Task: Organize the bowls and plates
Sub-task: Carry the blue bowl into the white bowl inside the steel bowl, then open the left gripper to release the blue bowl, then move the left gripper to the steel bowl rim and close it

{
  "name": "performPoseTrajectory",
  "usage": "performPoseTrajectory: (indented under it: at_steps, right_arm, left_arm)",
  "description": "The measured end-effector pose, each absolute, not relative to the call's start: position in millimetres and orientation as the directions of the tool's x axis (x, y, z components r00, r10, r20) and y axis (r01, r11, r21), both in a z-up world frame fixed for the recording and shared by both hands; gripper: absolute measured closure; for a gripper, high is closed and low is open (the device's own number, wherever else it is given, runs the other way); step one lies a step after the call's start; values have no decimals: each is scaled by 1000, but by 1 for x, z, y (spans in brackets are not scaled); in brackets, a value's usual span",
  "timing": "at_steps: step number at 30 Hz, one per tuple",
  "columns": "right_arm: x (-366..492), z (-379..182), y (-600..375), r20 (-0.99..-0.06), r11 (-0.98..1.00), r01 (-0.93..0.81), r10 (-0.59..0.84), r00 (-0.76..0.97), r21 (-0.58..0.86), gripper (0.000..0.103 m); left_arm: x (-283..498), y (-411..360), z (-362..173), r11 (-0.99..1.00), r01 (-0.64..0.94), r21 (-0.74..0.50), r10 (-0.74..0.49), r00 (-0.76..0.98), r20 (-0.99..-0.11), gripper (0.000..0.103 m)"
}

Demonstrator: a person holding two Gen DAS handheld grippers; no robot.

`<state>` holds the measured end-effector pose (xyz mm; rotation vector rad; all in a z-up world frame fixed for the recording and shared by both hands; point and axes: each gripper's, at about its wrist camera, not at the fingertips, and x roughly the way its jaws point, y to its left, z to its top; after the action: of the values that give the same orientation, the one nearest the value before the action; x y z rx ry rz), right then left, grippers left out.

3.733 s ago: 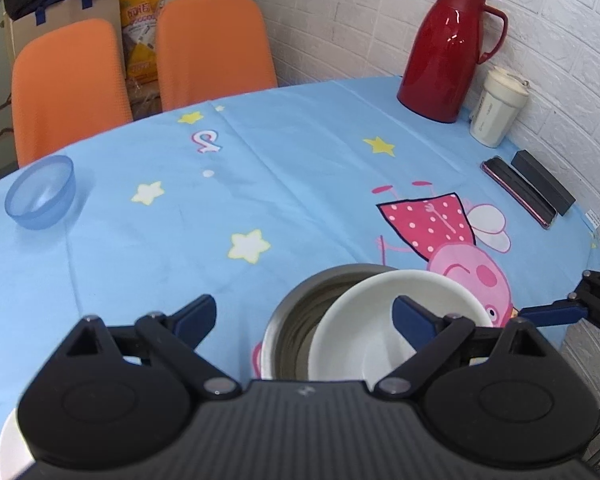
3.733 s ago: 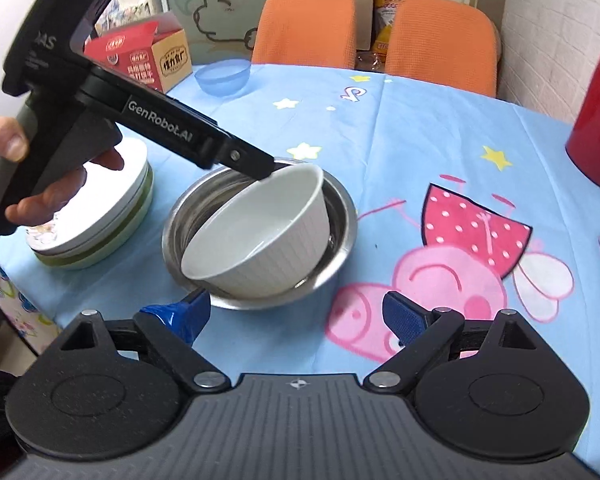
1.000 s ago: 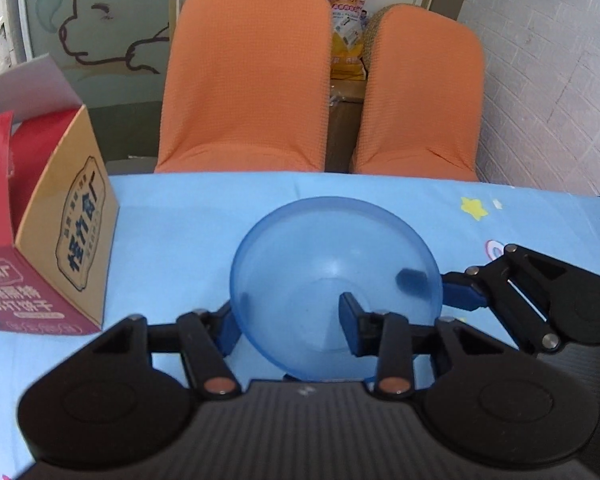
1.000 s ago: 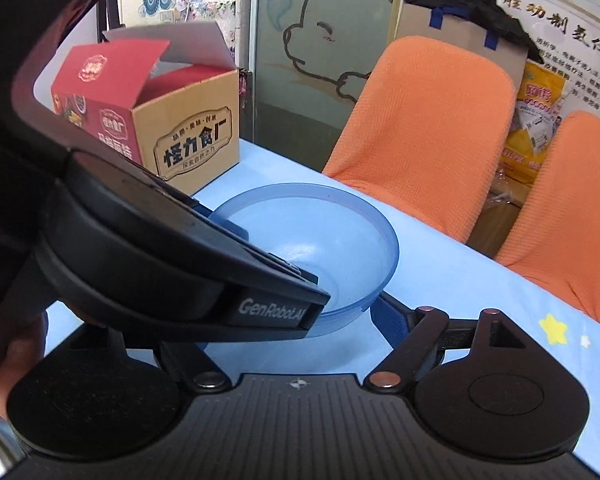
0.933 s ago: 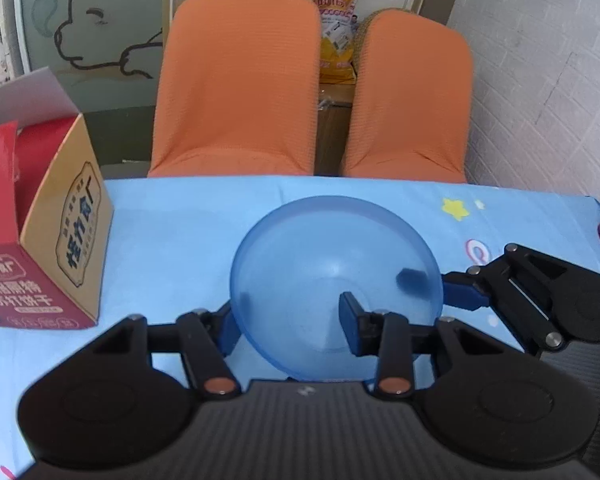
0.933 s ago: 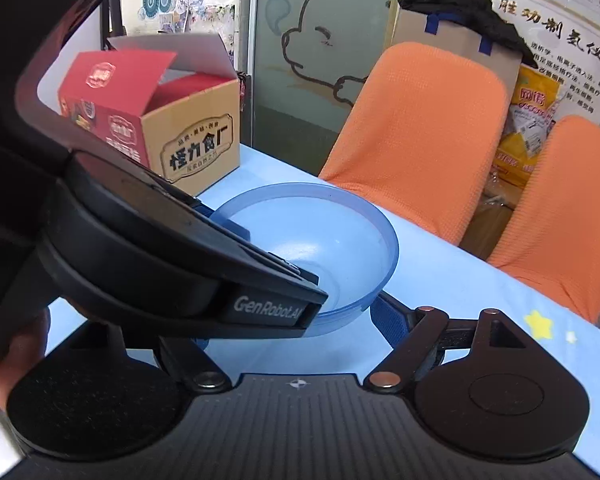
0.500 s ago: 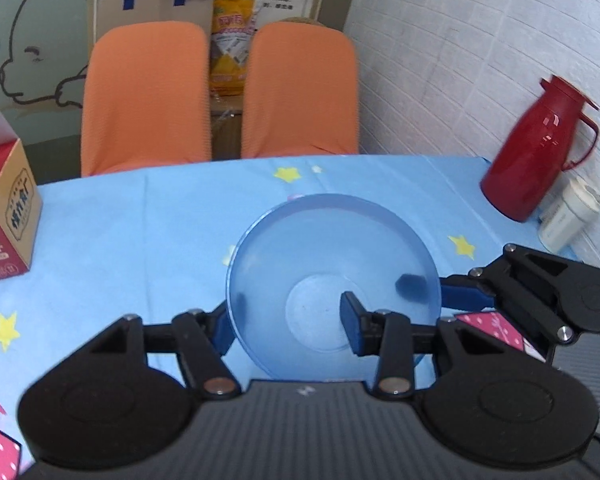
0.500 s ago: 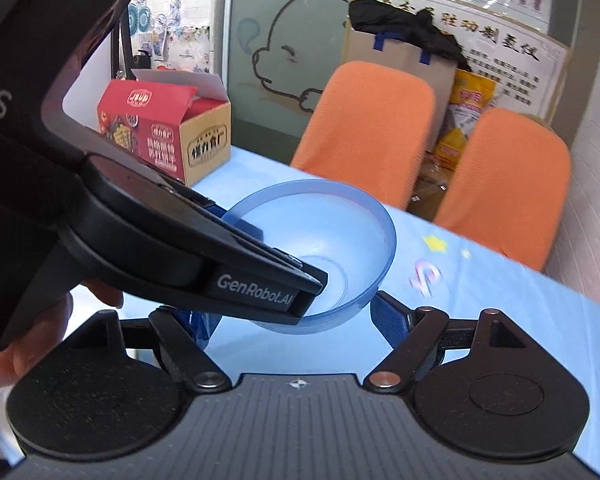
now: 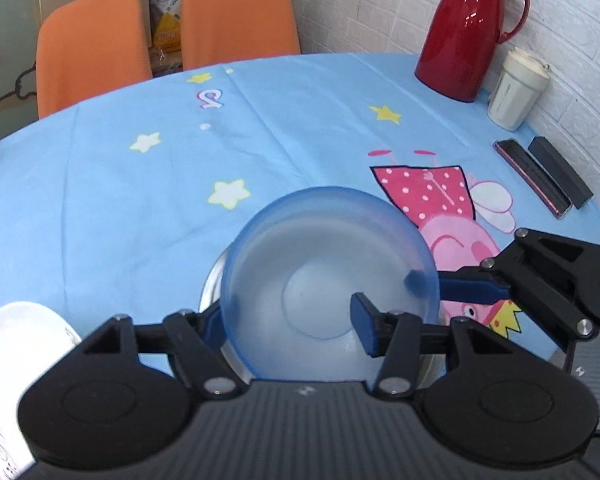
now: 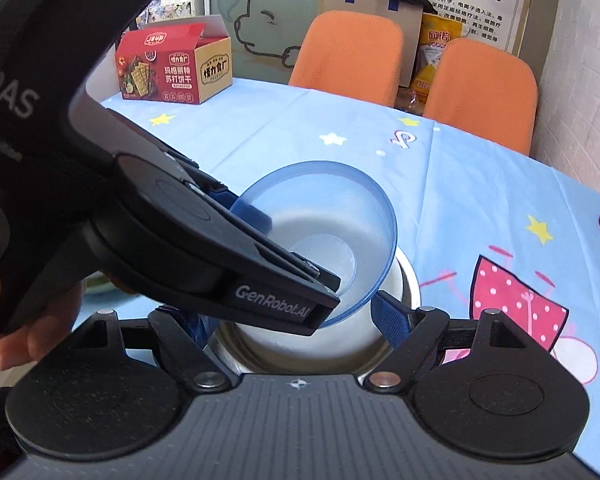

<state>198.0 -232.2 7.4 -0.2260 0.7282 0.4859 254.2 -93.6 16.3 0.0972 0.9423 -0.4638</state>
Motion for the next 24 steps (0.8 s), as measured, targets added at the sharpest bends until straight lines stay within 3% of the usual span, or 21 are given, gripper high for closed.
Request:
performPoseTrajectory:
  at_steps: [2, 3, 4, 7, 9, 13, 16, 20, 24]
  right_arm:
    - [199, 4, -234, -682, 876, -480, 323, 656, -47, 34]
    - [199, 4, -239, -678, 880, -474, 327, 658, -36, 34]
    - [200, 4, -243, -683, 884, -466, 326, 654, -24, 34]
    - [188, 2, -259, -684, 901, -434, 328, 652, 18, 34]
    - [175, -1, -272, -675, 913, -403, 333, 658, 58, 34]
    - [145, -5, -295, -621, 935, -305, 350, 701, 182, 34]
    - [132, -6, -298, -569, 947, -229, 320, 758, 227, 33]
    - [124, -6, -294, -517, 962, -148, 249, 819, 229, 33]
    - [140, -10, -292, -539, 969, -138, 228, 811, 202, 32]
  left_arm:
    - [258, -95, 16, 898, 422, -124, -345, 500, -795, 40]
    - [257, -94, 18, 899, 421, -126, -346, 503, -792, 25]
    - [256, -93, 19, 898, 420, -127, -349, 508, -787, 19]
    - [252, -86, 27, 894, 426, -141, -371, 524, -766, 15]
    - [245, -75, 35, 898, 415, -145, -373, 547, -749, 6]
    - [226, -47, 53, 903, 382, -199, -408, 614, -676, 4]
    - [215, -37, 56, 927, 327, -182, -364, 671, -646, 3]
    - [208, -24, 50, 949, 254, -186, -314, 713, -627, 3]
    - [218, -18, 39, 951, 231, -206, -310, 694, -650, 3]
